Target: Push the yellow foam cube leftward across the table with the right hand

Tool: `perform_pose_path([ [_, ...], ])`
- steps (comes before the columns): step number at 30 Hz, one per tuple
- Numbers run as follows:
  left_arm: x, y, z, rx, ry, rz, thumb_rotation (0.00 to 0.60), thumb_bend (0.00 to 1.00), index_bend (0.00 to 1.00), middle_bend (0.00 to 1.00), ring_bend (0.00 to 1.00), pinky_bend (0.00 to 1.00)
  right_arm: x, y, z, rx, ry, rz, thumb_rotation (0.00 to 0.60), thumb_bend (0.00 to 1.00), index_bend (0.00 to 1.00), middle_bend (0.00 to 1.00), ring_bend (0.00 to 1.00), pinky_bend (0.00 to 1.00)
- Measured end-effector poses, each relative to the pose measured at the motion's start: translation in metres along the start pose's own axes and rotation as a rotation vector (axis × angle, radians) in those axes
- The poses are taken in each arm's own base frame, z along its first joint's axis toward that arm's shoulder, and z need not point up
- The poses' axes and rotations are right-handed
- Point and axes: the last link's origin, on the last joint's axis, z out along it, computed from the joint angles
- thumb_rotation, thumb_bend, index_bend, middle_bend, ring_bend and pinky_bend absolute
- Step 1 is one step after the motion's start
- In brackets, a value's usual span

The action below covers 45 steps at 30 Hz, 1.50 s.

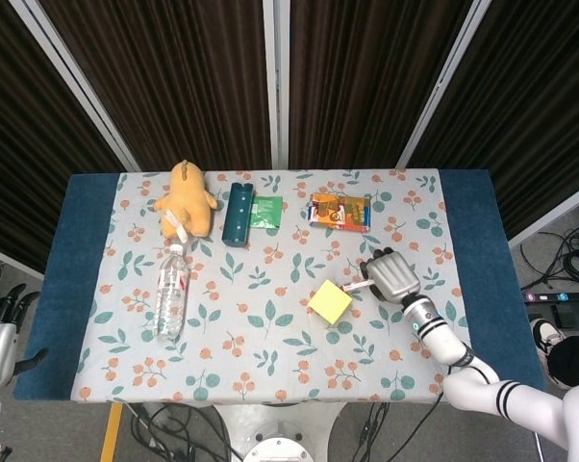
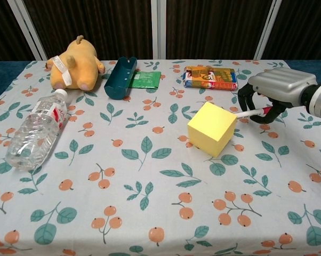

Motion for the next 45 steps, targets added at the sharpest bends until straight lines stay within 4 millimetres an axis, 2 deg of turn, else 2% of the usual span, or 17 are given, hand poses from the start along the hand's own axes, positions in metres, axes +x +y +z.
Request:
perform_pose_path([
  [8,-0.002,0.001,0.001,-0.007,-0.003,-0.005,0.6,0.09,0.23,0.2,0.2,0.19,0.001,0.01,-0.022,0.006,-0.037,-0.027,0.6,0.43,0.72,0.56,0.27,0.3],
  [12,-0.002,0.004,0.004,-0.017,0.003,-0.009,0.6,0.09,0.23,0.2,0.2,0.19,-0.002,0.005,-0.03,0.025,-0.048,-0.01,0.6,0.43,0.72,0.56,0.27,0.3],
  [17,-0.001,0.006,0.004,-0.026,0.004,-0.009,0.6,0.09,0.23,0.2,0.2,0.19,-0.002,-0.005,-0.03,0.038,-0.049,-0.001,0.6,0.43,0.72,0.57,0.27,0.29],
  [26,-0.002,0.006,0.004,-0.03,0.007,-0.022,0.6,0.09,0.23,0.2,0.2,0.19,0.005,-0.038,-0.022,0.064,-0.041,0.008,0.6,0.43,0.73,0.58,0.28,0.25],
  [36,-0.003,0.004,0.002,-0.031,0.007,-0.033,0.6,0.09,0.23,0.2,0.2,0.19,0.02,-0.088,-0.004,0.084,-0.045,-0.005,0.6,0.43,0.74,0.59,0.29,0.25],
  [45,-0.004,0.003,0.002,-0.038,0.005,-0.039,0.6,0.09,0.23,0.2,0.2,0.19,0.02,-0.116,-0.001,0.113,-0.078,-0.028,0.6,0.43,0.74,0.59,0.29,0.25],
])
